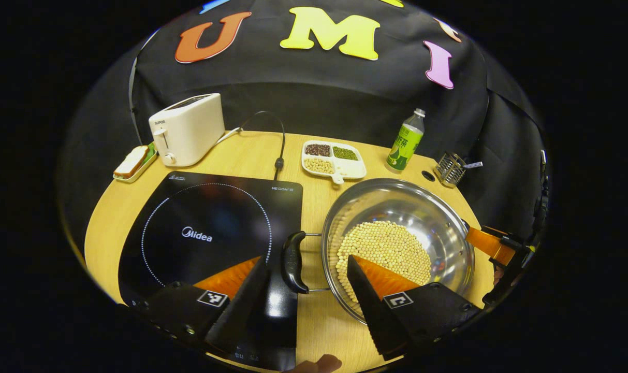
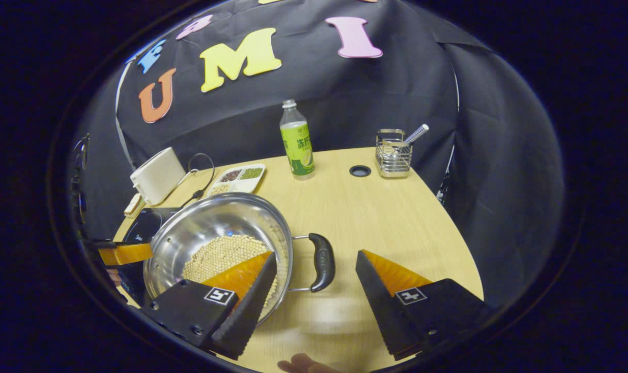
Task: First push the handle of the pot to place it horizontally, then grasp the pot with both hands and set it on the induction cooktop.
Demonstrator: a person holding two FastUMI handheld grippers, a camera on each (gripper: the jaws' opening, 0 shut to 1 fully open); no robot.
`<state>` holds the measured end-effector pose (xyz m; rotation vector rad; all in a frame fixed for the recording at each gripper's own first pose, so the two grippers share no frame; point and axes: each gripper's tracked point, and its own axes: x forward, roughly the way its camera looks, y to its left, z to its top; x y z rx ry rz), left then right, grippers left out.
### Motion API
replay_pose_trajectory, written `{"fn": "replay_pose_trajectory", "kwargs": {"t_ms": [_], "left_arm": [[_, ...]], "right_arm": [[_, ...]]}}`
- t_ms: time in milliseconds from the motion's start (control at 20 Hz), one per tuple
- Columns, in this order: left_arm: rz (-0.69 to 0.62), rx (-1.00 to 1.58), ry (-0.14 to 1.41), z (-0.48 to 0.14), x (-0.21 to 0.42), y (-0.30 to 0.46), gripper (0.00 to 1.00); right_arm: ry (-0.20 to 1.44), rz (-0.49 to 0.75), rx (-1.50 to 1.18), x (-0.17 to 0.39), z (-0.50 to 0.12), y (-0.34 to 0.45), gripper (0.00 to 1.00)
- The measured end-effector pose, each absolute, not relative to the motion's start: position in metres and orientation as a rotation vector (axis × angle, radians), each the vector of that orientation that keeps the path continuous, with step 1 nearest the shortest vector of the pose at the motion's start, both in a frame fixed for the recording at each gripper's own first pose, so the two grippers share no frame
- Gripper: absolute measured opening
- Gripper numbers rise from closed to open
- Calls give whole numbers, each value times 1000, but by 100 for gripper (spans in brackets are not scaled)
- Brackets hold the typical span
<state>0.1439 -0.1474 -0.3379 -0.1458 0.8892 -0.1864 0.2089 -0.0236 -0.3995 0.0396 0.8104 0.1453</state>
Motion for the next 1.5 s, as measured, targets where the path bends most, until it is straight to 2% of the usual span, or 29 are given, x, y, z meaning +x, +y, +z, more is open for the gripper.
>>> {"fn": "replay_pose_trajectory", "kwargs": {"t_ms": [50, 100, 200, 250, 300, 350, 400, 500, 550, 750, 800, 850, 900, 950, 1000, 1050, 1100, 1150, 1200, 1500], "left_arm": [[-181, -145, 899, -335, 143, -143, 96], [-182, -152, 911, -343, 147, -147, 82], [-171, -154, 914, -346, 151, -143, 81], [-173, -165, 919, -344, 152, -143, 75], [-174, -178, 925, -344, 153, -143, 76], [-173, -177, 931, -345, 155, -141, 74], [-171, -172, 935, -347, 156, -139, 71], [-174, -168, 936, -347, 158, -138, 50], [-175, -172, 932, -345, 158, -138, 59], [-162, -186, 916, -346, 161, -137, 57], [-165, -177, 912, -347, 161, -136, 67], [-171, -176, 910, -349, 163, -138, 48], [-169, -181, 907, -345, 162, -137, 55], [-160, -200, 906, -347, 165, -137, 46], [-148, -214, 911, -345, 163, -138, 42], [-153, -205, 913, -344, 163, -139, 52], [-159, -192, 921, -344, 159, -140, 52], [-169, -183, 918, -341, 156, -141, 42], [-175, -176, 914, -339, 153, -142, 52], [-201, -170, 866, -312, 142, -141, 52]], "right_arm": [[816, 144, 36, 212, -402, -24, 98], [822, 141, 29, 214, -406, -24, 98], [827, 144, 27, 217, -408, -23, 96], [831, 149, 29, 219, -410, -21, 90], [838, 154, 34, 220, -411, -19, 87], [852, 162, 36, 221, -414, -16, 92], [865, 165, 36, 221, -417, -15, 86], [886, 165, 30, 222, -423, -12, 75], [895, 141, 24, 225, -425, -15, 69], [889, 125, 37, 223, -423, -14, 65], [887, 125, 37, 223, -424, -14, 65], [886, 122, 40, 223, -423, -14, 65], [893, 120, 31, 221, -423, -14, 65], [898, 116, 10, 218, -422, -14, 63], [891, 110, -2, 217, -420, -16, 62], [896, 98, 2, 213, -419, -17, 60], [902, 91, 8, 210, -417, -18, 60], [905, 85, 15, 206, -416, -20, 60], [908, 81, 27, 203, -413, -21, 60], [884, 74, 43, 182, -387, -24, 60]]}}
